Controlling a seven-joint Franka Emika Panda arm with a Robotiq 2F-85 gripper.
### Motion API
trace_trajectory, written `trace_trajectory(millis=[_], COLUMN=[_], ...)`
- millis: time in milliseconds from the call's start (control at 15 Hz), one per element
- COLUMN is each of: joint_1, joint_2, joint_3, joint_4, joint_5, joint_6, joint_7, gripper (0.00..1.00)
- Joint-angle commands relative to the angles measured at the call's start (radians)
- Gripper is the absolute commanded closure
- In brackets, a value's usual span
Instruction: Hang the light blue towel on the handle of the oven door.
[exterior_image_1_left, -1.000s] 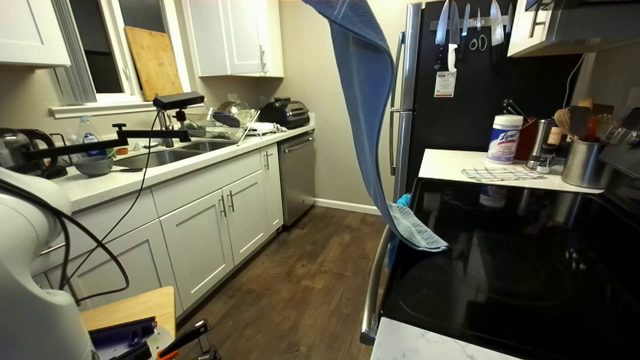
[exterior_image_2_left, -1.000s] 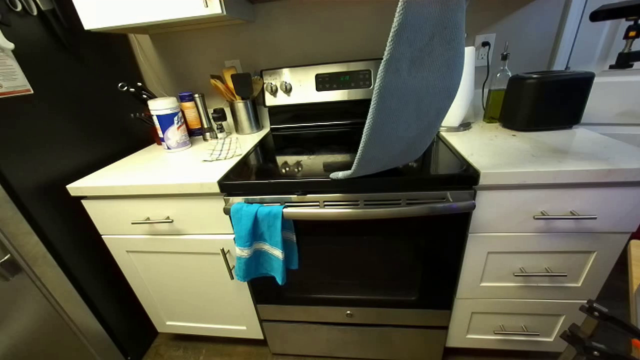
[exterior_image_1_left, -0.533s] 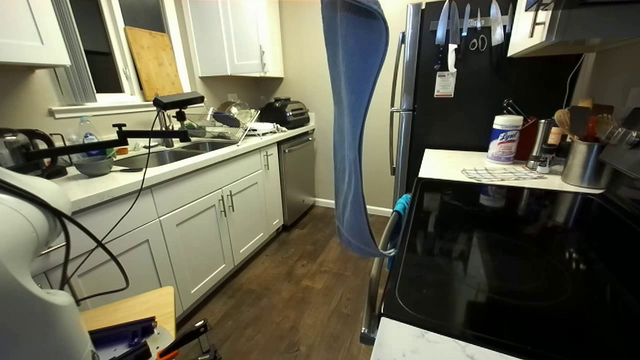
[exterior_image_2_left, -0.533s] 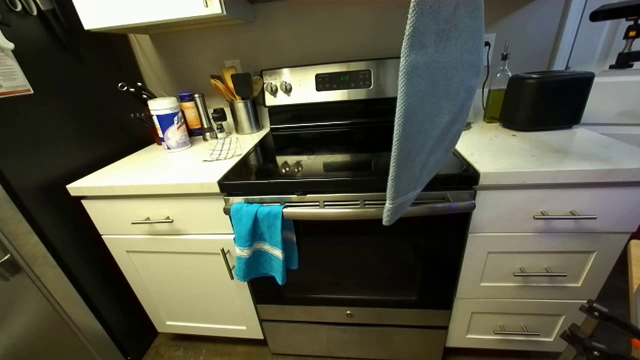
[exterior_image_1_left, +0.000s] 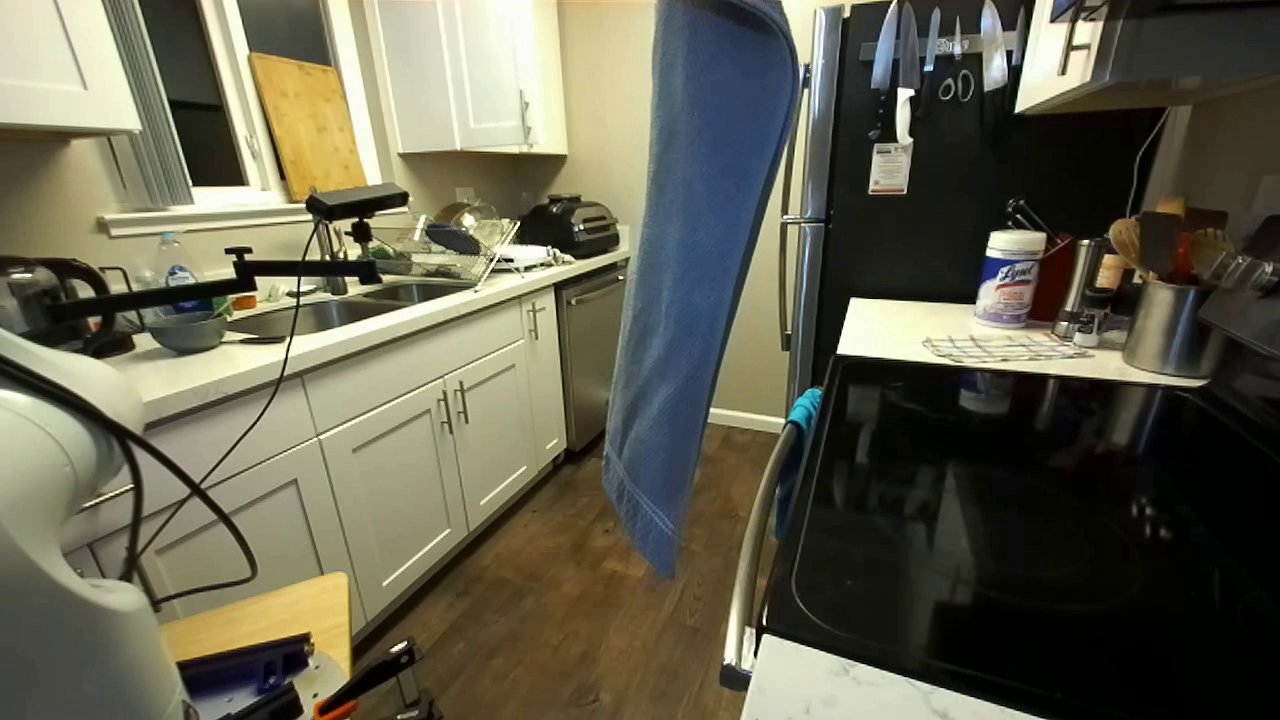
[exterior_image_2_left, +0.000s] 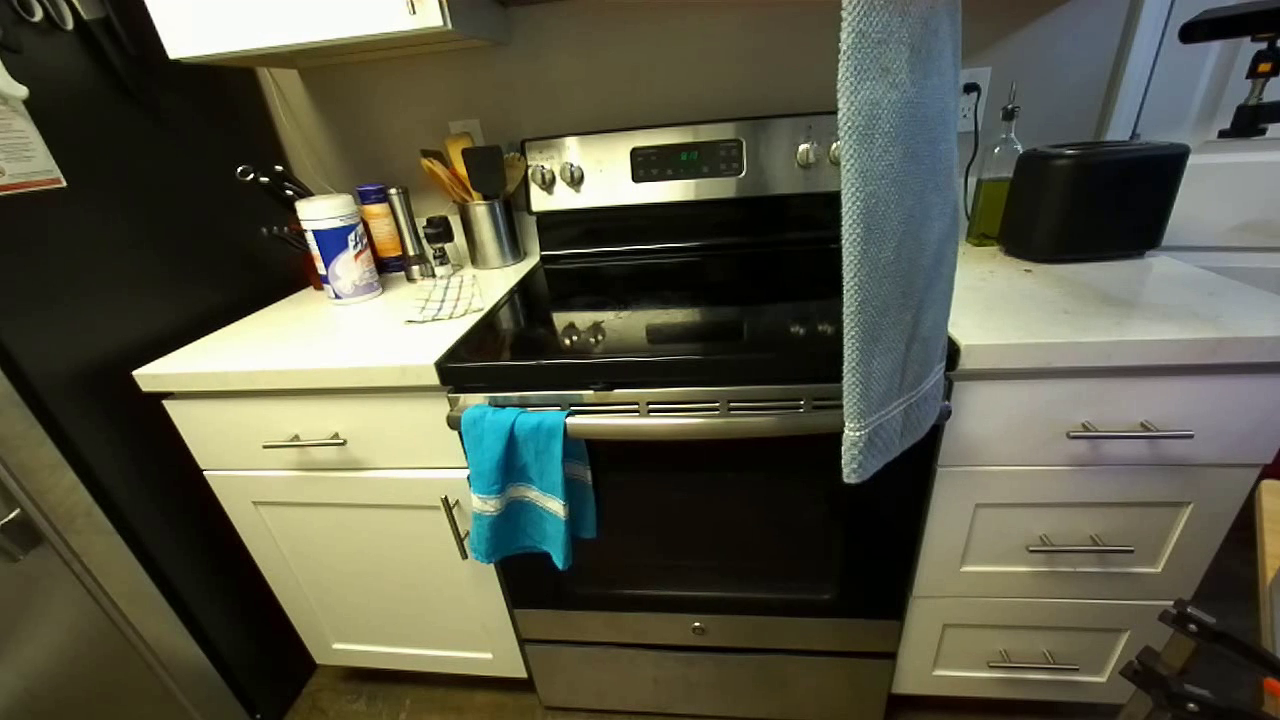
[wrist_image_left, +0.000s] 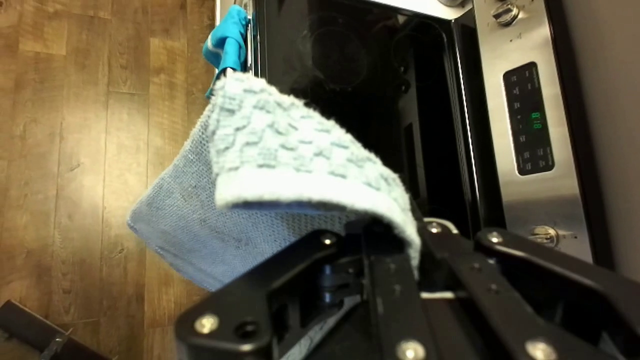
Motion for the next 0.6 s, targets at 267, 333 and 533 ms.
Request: trace_trajectory(millis=[267,333,533], joint_1=[0.006,0.008,0.008], joint_2=[0.093,0.099,0.119], joint_3=[-0.019,-0.022,-0.038], joint_4=[0.071,0.066,0.053], joint_5=[-0.006,-0.004,0.009], joint_6=[-0.009,-0.006,0.008], joint_7=[0.031,0.028,0.03], gripper=[0.97,0.97,0.97])
